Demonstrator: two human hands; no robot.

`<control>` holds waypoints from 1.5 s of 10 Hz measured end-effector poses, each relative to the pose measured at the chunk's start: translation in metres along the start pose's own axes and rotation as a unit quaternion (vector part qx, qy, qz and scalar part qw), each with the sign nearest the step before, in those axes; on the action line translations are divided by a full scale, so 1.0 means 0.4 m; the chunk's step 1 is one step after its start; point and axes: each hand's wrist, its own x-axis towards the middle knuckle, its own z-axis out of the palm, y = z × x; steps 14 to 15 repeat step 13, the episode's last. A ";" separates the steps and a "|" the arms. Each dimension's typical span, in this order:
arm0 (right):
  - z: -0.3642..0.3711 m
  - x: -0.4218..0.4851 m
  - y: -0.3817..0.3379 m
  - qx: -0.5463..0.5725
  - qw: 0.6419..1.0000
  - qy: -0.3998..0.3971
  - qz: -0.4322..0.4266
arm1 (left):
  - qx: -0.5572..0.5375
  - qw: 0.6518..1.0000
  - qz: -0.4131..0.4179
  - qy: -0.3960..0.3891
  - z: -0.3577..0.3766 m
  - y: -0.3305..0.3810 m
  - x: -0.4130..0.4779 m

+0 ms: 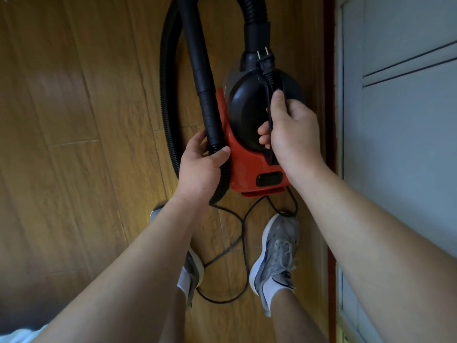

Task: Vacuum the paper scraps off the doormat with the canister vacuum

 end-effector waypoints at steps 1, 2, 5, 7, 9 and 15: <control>-0.006 -0.002 0.000 -0.018 1.000 0.004 -0.011 | 0.006 1.000 0.002 -0.001 0.000 0.007 -0.003; -0.015 -0.005 -0.004 -0.032 0.999 0.004 -0.009 | 0.013 1.000 0.010 -0.002 -0.002 0.007 -0.011; -0.047 -0.027 -0.031 -0.073 0.997 0.014 -0.028 | 0.036 0.999 0.028 -0.007 0.001 0.026 -0.054; -0.068 -0.046 -0.055 -0.104 0.994 0.008 -0.045 | 0.092 0.994 0.049 0.014 -0.024 0.063 -0.079; -0.085 -0.082 -0.091 -0.127 0.990 0.005 -0.054 | 0.128 0.988 0.083 0.001 -0.034 0.119 -0.109; -0.121 -0.196 -0.204 -0.298 0.945 -0.016 -0.135 | 0.290 0.945 0.153 0.002 -0.107 0.236 -0.216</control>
